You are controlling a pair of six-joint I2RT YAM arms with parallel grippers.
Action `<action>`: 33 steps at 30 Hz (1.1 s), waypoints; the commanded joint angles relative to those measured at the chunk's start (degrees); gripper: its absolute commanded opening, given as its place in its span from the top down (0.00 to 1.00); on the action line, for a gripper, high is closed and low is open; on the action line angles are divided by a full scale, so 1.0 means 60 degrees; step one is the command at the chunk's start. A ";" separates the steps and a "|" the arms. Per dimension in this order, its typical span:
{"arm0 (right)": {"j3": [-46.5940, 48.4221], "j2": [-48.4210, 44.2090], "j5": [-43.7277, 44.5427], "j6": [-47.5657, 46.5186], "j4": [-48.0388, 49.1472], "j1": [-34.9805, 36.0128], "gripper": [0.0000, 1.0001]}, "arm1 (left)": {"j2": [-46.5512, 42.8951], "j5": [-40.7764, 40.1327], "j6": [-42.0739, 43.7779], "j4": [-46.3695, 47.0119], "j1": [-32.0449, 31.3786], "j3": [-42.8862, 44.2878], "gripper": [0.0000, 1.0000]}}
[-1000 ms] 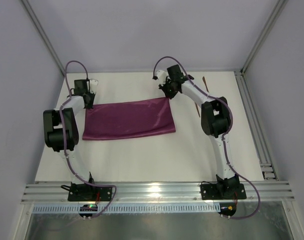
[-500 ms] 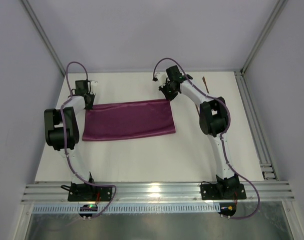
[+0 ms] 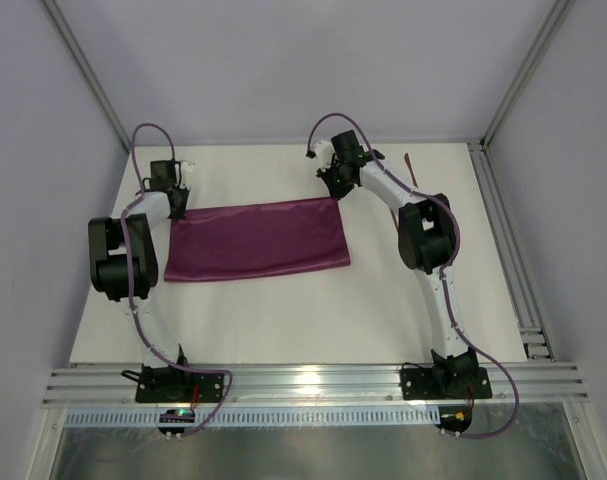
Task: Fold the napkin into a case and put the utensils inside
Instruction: Fold and flatten the napkin at the center of the board, then smooth out the rectangle-folded napkin at the center of the board.
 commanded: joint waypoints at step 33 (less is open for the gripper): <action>-0.6008 -0.5256 0.0755 0.3755 0.2170 0.0606 0.79 | -0.4456 0.1050 0.0235 -0.2059 -0.0260 -0.2203 0.75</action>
